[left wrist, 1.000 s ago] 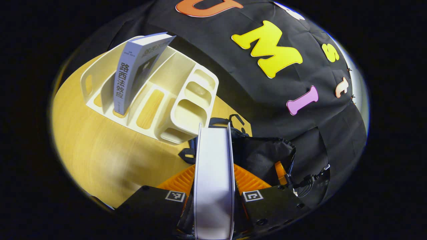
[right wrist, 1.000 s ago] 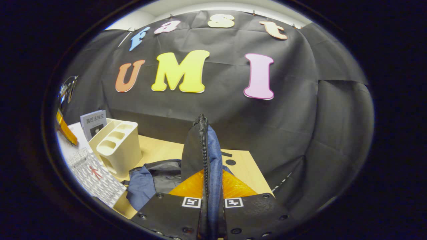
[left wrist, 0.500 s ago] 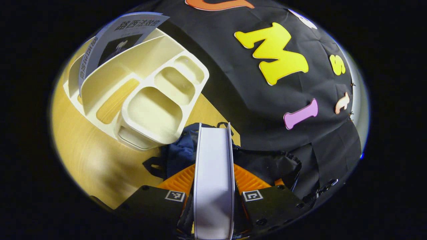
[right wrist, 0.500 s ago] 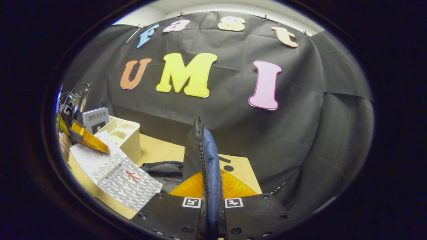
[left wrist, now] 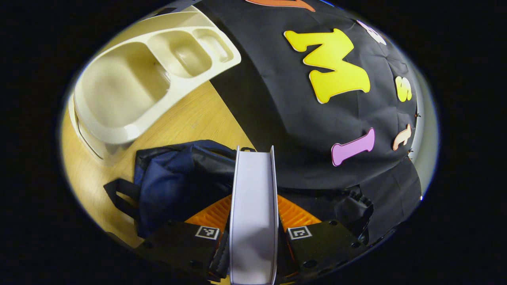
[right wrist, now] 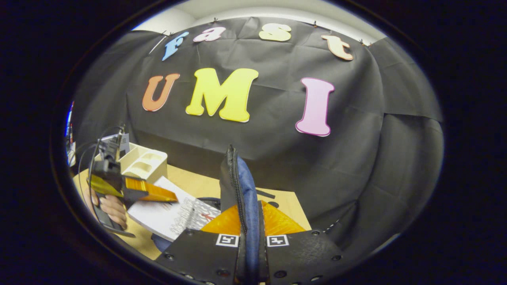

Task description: Open the schoolbag, grab two books from the bookshelf and put them into the schoolbag.

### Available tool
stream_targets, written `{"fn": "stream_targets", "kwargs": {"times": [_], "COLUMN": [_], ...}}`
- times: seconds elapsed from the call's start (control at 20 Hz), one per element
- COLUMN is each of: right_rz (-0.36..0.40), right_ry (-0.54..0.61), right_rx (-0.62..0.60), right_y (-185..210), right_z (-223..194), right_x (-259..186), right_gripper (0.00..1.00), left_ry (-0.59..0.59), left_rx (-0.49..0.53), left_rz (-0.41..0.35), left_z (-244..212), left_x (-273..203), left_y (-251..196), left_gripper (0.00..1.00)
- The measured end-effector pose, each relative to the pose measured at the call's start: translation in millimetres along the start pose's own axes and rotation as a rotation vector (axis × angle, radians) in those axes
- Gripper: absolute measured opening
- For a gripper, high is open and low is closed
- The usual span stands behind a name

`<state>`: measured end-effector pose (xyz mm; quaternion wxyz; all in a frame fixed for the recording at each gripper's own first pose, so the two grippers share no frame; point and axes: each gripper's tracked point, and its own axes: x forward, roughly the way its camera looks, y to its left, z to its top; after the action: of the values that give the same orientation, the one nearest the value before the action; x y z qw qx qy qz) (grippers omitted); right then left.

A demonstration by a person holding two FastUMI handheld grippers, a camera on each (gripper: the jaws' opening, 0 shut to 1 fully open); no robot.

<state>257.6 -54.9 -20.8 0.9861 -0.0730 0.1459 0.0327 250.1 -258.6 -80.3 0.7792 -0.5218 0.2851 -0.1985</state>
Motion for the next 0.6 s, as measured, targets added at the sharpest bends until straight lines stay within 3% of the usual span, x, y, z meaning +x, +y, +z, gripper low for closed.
{"fn": "stream_targets", "kwargs": {"times": [0.2, 0.45, 0.6], "right_rz": [0.033, 0.048, 0.057], "right_ry": [-0.007, -0.024, -0.039], "right_rx": [0.038, 0.05, 0.051], "right_y": [9.7, 12.8, 18.2], "right_z": [-0.4, 2.7, 7.5], "right_x": [-2.6, -5.2, -8.3], "right_gripper": [0.11, 0.11, 0.11], "left_ry": [-0.045, -0.092, -0.114], "left_rx": [0.079, 0.165, 0.147], "left_rz": [0.043, 0.005, -0.015], "left_z": [-23.4, -62.9, -75.1], "left_x": [16.1, 31.8, 44.0], "left_y": [16.1, 2.2, 1.3], "left_gripper": [0.49, 0.49, 0.49]}}
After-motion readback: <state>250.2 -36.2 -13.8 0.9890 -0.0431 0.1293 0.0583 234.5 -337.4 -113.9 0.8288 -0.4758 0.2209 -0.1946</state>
